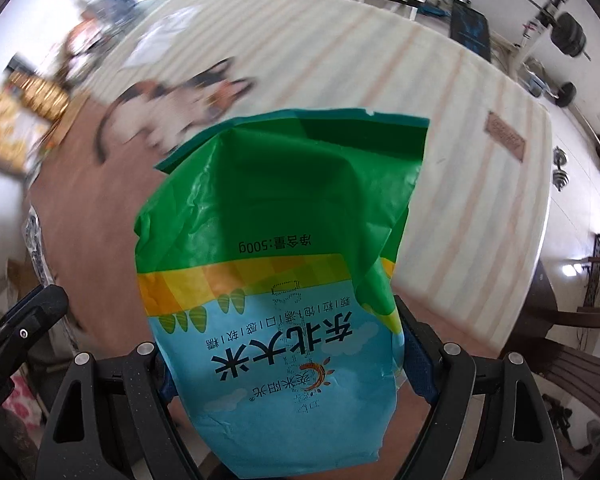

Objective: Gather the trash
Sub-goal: 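Carry the blister pack and rice bag over the bin and open both tools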

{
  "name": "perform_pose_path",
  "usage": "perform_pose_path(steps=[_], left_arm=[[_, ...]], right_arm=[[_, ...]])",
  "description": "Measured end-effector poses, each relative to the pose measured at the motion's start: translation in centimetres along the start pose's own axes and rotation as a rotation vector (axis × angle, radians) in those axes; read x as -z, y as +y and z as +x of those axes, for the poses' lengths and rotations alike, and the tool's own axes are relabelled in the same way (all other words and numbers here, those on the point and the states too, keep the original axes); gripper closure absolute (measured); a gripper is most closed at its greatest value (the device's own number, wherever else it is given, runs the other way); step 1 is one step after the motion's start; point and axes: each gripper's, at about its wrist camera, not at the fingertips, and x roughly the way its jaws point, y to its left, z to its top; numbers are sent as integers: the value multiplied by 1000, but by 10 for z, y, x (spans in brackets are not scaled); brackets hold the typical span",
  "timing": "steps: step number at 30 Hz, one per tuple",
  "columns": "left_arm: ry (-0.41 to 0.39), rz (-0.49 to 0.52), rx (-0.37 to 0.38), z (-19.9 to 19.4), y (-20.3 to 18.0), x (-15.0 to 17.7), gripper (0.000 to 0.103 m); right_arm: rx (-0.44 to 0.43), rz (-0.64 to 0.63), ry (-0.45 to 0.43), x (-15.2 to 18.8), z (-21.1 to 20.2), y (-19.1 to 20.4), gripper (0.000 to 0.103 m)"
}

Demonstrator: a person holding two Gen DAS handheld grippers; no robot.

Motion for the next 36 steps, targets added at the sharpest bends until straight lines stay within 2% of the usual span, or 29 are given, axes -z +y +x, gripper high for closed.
perform_pose_path(steps=[5, 10, 13, 17, 18, 21, 24, 27, 28, 29, 30, 31, 32, 35, 36], left_arm=[[-1, -85, 3, -36, 87, 76, 39], [69, -235, -5, -27, 187, 157, 39], [143, -344, -14, 10, 250, 204, 39], [231, -508, 8, 90, 334, 264, 38], [251, -543, 0, 110, 350, 275, 38], [303, -641, 47, 175, 397, 308, 38], [350, -701, 114, 234, 431, 337, 37], [364, -755, 101, 275, 453, 361, 37], [371, -757, 87, 284, 457, 366, 35], [364, -759, 70, 291, 461, 373, 25], [355, -760, 54, 294, 464, 378, 6], [353, -760, 40, 294, 467, 384, 0], [355, -764, 26, 295, 469, 390, 0], [348, -766, -51, 287, 476, 406, 0], [337, -770, -82, 280, 477, 408, 0]], right_arm=[[-36, -73, 7, 82, -1, 86, 17], [-76, -167, 85, 181, 38, 179, 17], [-83, -253, 181, 238, 95, 231, 17], [-57, -343, 266, 295, 184, 279, 17], [-52, -361, 289, 306, 211, 289, 17], [-42, -377, 338, 330, 284, 307, 17], [-54, -364, 391, 348, 358, 320, 17], [-73, -348, 431, 364, 419, 326, 17], [-83, -349, 444, 369, 437, 329, 17], [-85, -349, 459, 374, 455, 331, 17], [-85, -348, 471, 378, 467, 330, 16], [-93, -346, 497, 383, 481, 331, 15], [-110, -347, 525, 395, 492, 332, 14], [-157, -371, 581, 407, 515, 336, 0], [-169, -381, 595, 411, 517, 338, 0]])
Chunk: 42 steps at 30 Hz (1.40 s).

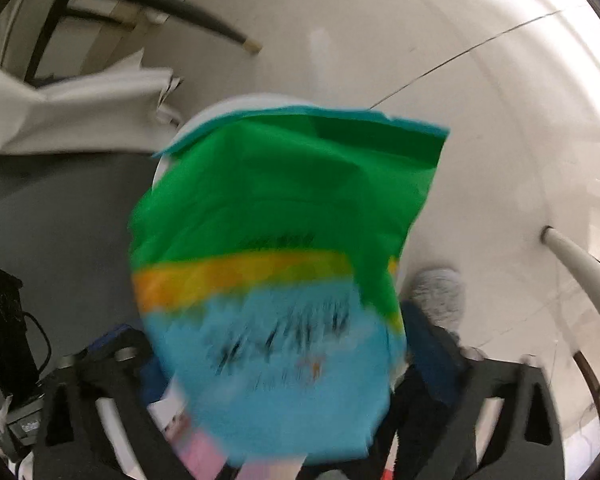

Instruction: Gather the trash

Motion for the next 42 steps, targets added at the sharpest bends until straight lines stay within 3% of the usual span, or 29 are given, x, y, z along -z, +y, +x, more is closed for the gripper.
perform_pose_path(steps=[5, 10, 14, 27, 35, 42], left_arm=[[-127, -15, -158, -39, 10, 19, 0], [-195, 10, -215, -87, -3, 49, 0], [-219, 42, -248, -131, -25, 77, 0], [-291, 116, -199, -328, -105, 183, 0], [-406, 151, -82, -447, -134, 244, 0], [-477, 157, 34, -511, -143, 292, 0]], right_arm=[[39, -65, -26, 8, -20, 5, 0], [199, -157, -98, 27, -64, 15, 0], [273, -191, -130, 52, -114, 20, 0], [265, -284, -204, 166, -348, 84, 0], [152, -326, -253, 243, -487, 112, 0], [62, -403, -288, 302, -560, 129, 0]])
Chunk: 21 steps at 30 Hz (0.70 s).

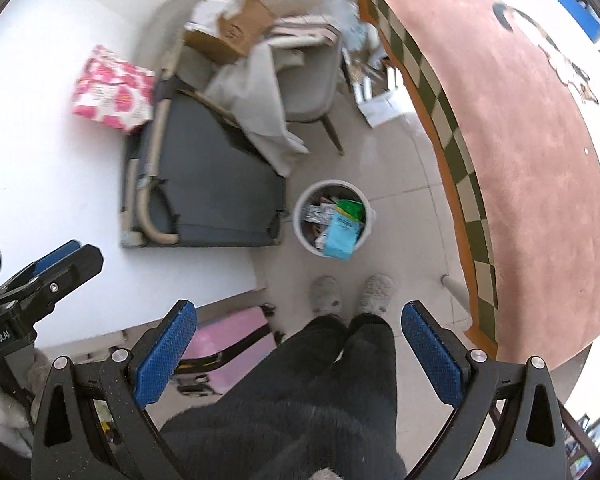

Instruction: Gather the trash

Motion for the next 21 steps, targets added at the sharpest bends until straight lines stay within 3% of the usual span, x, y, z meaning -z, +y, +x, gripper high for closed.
perform_pose_path(steps=[9, 21], left_arm=[[-76, -16, 69, -60, -15, 14, 0], [-115, -45, 111, -89, -22, 24, 0]], right_arm=[[-67, -48, -65, 19, -69, 21, 0], [-94, -92, -96, 26, -108, 32, 0]])
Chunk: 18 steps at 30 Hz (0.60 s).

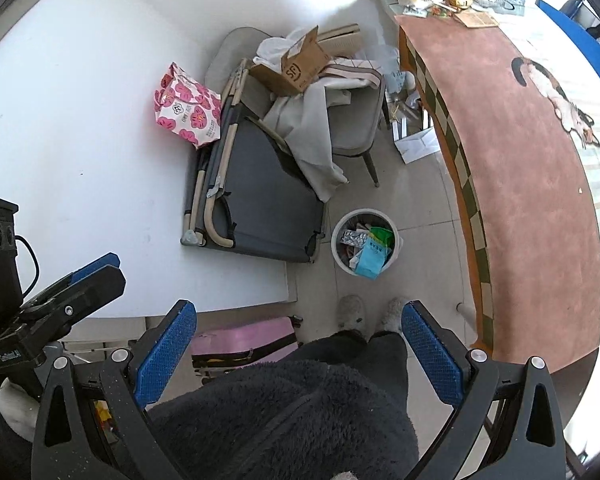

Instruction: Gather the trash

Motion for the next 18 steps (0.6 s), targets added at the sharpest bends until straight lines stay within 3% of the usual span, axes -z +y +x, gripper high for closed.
perform_pose_path(steps=[18], left_arm=[[6, 3, 3, -4, -7, 3, 0]], right_arm=[[-9, -22, 5, -5, -14, 0, 0]])
